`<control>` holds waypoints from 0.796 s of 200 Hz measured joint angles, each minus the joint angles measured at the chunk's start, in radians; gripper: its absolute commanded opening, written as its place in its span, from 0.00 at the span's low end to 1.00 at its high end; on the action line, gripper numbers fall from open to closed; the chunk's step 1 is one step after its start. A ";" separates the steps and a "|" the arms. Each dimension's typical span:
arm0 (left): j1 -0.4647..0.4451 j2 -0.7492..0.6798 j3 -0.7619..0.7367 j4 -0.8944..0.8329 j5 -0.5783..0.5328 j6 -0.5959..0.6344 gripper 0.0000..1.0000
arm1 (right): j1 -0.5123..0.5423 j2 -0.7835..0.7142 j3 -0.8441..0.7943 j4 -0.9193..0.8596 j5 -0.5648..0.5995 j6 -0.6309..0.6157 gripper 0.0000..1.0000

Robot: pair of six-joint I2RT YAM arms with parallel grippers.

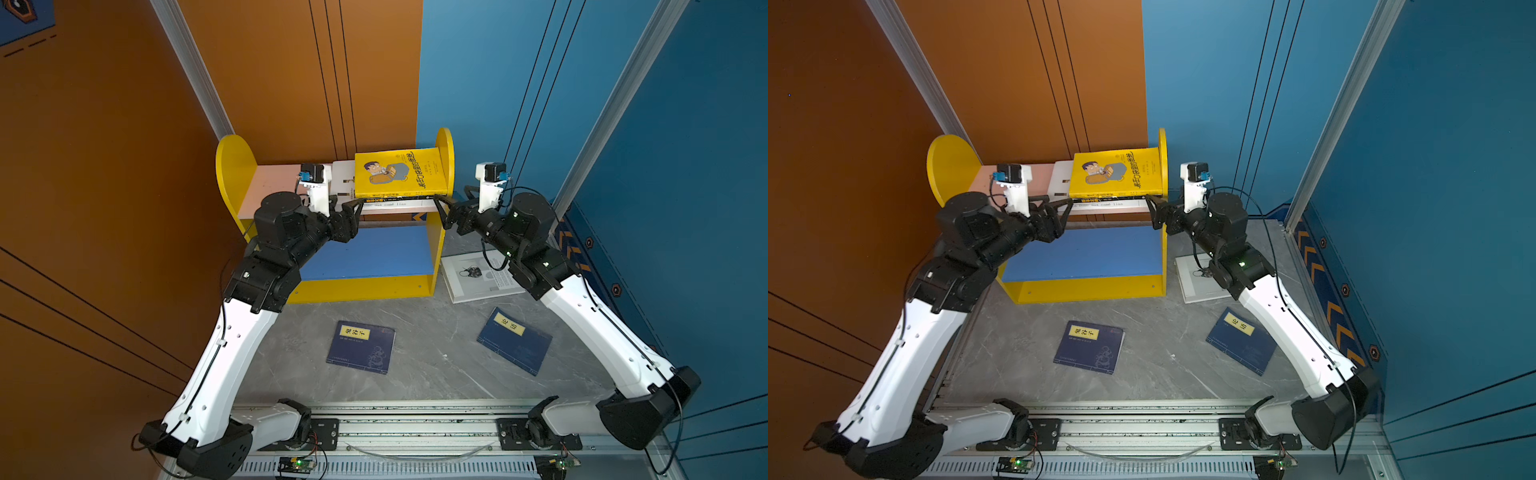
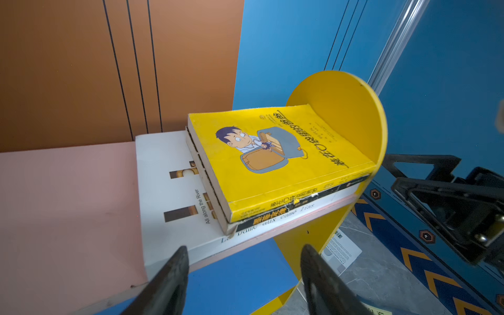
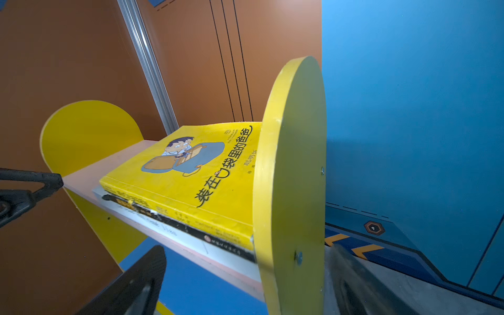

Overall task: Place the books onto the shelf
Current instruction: 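Open both grippers and draw them back from the stack, then lower both grippers toward the dark blue book on the floor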

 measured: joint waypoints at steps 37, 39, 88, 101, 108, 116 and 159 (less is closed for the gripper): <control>-0.040 -0.173 -0.162 0.005 -0.048 -0.118 0.81 | 0.061 -0.153 -0.135 -0.033 0.016 0.026 0.99; -0.043 -0.181 -0.174 0.003 -0.052 -0.126 0.81 | 0.064 -0.158 -0.142 -0.035 0.017 0.027 0.99; -0.081 -0.311 -0.386 -0.096 -0.188 -0.347 0.84 | 0.163 -0.238 -0.372 -0.071 0.096 0.133 1.00; -0.093 -0.364 -0.484 -0.122 -0.235 -0.445 0.85 | 0.196 -0.234 -0.428 -0.074 0.112 0.165 1.00; -0.098 -0.397 -0.541 -0.137 -0.256 -0.501 0.85 | 0.219 -0.226 -0.449 -0.077 0.118 0.179 1.00; -0.101 -0.437 -0.609 -0.154 -0.276 -0.571 0.92 | 0.245 -0.214 -0.463 -0.079 0.122 0.189 1.00; -0.160 -0.537 -0.848 -0.237 -0.343 -0.884 0.98 | 0.354 -0.034 -0.467 -0.035 0.117 0.213 1.00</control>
